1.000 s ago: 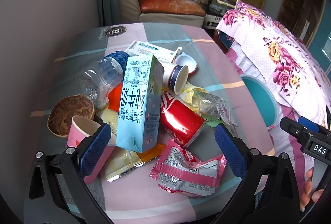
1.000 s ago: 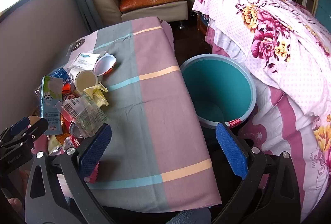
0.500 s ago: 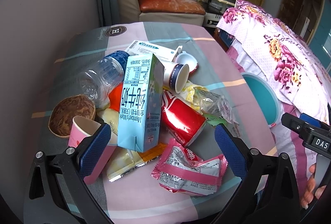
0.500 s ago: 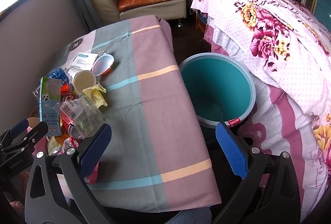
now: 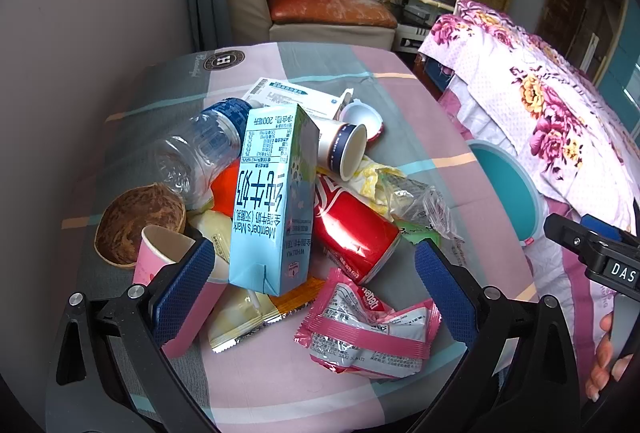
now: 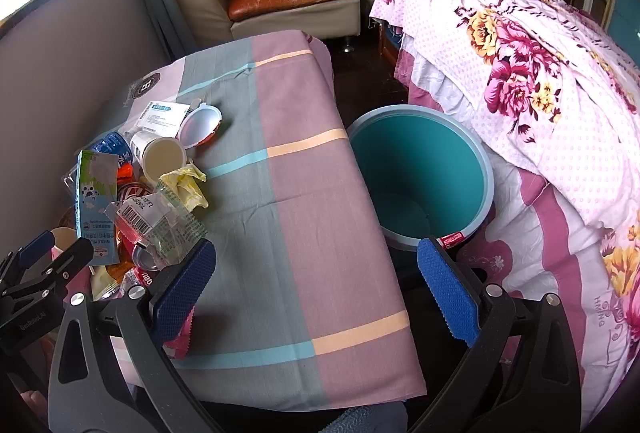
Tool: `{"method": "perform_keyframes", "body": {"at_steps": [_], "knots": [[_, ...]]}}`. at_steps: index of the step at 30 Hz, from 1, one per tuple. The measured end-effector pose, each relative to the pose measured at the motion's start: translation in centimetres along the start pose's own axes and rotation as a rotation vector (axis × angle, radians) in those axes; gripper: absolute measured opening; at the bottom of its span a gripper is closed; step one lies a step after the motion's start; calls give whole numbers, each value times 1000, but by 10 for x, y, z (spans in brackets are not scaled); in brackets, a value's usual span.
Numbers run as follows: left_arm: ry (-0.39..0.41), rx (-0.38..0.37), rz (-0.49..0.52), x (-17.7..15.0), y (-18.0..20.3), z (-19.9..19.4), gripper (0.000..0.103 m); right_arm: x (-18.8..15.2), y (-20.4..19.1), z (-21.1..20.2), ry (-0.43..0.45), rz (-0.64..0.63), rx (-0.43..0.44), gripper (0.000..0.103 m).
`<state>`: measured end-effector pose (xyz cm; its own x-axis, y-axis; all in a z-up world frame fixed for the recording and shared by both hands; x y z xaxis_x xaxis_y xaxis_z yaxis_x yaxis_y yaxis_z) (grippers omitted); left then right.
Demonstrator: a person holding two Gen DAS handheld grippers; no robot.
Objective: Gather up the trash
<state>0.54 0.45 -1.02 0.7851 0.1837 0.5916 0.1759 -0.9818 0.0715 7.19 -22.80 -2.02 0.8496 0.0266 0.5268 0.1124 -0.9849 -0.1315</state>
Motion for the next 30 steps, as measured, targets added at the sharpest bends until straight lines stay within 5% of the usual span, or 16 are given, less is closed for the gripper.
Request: {"method": "perform_keyframes", "body": {"at_steps": [30], "knots": [[-10, -8, 10, -7, -6, 5, 100, 6, -9, 8, -40, 3, -16, 97]]}}
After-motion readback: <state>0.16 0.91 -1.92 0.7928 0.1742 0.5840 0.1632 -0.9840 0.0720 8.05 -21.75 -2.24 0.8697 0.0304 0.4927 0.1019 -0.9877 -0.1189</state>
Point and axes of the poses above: each gripper's, at about its wrist camera, not at the fingertips, and z roughly the way its jaws point, y to its right, x to its top, the point moved 1 cm from there along z, roughly the way its jaws point, and after that the axes turned 1 degree about -y, right-handed, at the moved point
